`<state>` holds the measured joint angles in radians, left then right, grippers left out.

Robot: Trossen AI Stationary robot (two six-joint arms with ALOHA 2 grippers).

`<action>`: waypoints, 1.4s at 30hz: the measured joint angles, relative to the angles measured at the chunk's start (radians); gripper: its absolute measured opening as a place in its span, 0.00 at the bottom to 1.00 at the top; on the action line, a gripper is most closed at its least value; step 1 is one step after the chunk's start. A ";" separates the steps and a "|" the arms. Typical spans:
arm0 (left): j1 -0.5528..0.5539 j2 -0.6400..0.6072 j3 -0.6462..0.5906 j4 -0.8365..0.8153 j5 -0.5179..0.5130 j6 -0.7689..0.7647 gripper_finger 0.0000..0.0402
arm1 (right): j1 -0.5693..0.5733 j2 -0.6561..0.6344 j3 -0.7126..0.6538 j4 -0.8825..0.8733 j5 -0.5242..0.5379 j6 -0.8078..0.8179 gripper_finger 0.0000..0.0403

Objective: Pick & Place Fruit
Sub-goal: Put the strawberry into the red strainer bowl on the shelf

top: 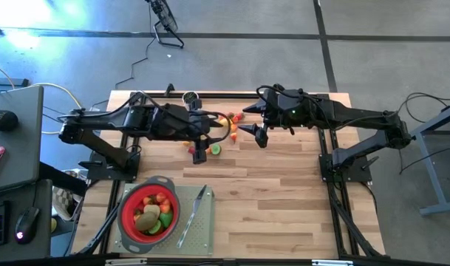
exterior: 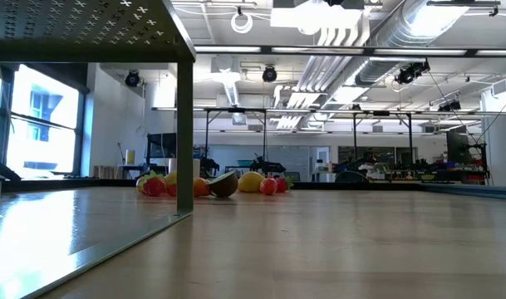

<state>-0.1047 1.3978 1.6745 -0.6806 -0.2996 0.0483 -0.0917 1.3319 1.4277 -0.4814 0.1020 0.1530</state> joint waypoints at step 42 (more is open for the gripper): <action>0.001 -0.570 -0.651 0.452 -0.132 -0.052 0.45 | -0.002 0.000 0.000 0.025 -0.023 0.008 0.73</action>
<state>-0.1042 0.8275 1.0235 -0.2287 -0.4313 -0.0034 -0.0934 1.3319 1.4277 -0.4567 0.0795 0.1608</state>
